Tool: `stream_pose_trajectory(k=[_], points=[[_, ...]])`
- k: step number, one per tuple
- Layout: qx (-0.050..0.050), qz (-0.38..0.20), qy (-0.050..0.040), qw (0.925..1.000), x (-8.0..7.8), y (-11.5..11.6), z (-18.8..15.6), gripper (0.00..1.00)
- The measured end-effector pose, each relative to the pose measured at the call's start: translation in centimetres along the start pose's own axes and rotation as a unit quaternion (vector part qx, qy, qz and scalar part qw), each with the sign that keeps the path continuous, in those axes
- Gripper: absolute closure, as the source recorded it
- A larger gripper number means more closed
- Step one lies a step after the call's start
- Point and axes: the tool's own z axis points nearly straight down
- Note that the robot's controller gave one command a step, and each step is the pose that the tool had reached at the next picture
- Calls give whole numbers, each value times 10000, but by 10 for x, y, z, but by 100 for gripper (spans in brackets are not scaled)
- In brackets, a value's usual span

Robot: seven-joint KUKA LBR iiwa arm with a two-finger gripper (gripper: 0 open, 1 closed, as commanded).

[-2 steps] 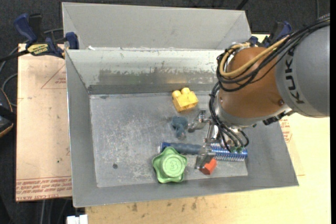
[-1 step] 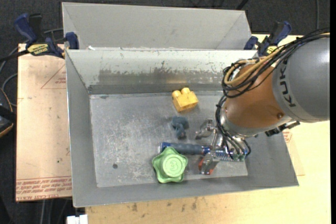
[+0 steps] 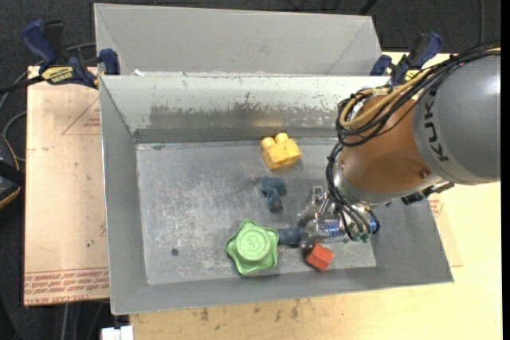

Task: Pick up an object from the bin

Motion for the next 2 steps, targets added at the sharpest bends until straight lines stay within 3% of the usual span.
stream_pose_trajectory(k=[1,2], points=[[0,-1,0,10000,0,0,0,0],[-1,780,-1,9970,3,-28,17,0]])
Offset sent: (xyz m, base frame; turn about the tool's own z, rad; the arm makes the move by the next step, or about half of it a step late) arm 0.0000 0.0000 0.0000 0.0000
